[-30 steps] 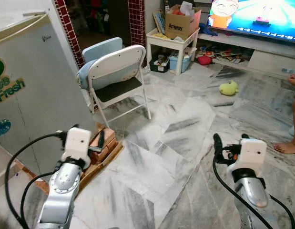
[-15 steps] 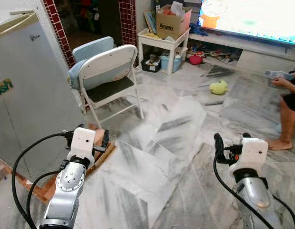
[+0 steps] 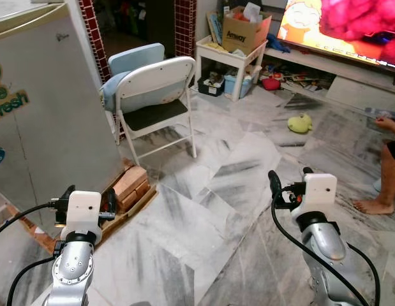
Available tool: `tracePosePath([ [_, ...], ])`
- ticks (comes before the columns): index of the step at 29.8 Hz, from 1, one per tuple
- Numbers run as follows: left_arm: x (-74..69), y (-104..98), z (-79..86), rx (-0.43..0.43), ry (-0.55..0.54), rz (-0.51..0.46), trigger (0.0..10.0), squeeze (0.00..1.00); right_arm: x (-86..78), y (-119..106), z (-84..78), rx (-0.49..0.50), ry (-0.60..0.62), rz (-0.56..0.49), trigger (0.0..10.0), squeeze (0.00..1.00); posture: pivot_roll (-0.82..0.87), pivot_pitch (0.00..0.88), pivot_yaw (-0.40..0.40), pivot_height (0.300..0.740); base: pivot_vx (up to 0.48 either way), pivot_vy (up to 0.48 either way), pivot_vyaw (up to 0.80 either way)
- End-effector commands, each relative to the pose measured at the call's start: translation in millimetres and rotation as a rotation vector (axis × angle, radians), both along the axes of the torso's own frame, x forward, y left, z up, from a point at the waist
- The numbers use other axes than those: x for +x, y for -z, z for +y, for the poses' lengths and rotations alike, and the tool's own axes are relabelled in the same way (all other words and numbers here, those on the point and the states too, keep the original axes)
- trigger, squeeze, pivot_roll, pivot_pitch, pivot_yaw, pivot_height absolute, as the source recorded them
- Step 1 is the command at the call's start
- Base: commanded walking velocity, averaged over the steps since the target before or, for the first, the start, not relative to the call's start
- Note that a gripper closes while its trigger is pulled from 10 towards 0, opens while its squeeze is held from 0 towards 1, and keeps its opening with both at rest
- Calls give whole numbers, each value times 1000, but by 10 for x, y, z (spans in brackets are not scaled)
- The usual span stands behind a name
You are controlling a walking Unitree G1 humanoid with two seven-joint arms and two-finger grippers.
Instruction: Restocking fridge
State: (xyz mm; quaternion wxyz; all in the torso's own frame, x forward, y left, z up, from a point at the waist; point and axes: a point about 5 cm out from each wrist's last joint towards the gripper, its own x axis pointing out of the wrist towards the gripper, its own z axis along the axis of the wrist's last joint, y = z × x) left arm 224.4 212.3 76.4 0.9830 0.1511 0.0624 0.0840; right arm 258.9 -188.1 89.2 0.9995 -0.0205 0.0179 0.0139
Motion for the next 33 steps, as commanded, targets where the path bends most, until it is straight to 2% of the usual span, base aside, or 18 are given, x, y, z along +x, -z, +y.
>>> tracePosePath([
  [1,58,-47,5,2,2,-12,10000,0,53,-40,15,-3,-10,-21,10000,0,30,0,-18,740,0,0,0],
  [7,152,-107,41,25,16,-26,10000,0,102,-47,-4,-5,-4,-33,10000,0,30,0,-9,740,0,426,0],
  [19,106,-102,-10,28,44,-14,10000,0,115,-10,42,1,-20,-25,10000,0,57,0,-26,740,0,475,0],
  [33,88,-71,-58,13,92,0,10000,0,112,22,12,-7,-13,-18,10000,0,47,0,-24,740,0,468,0],
])
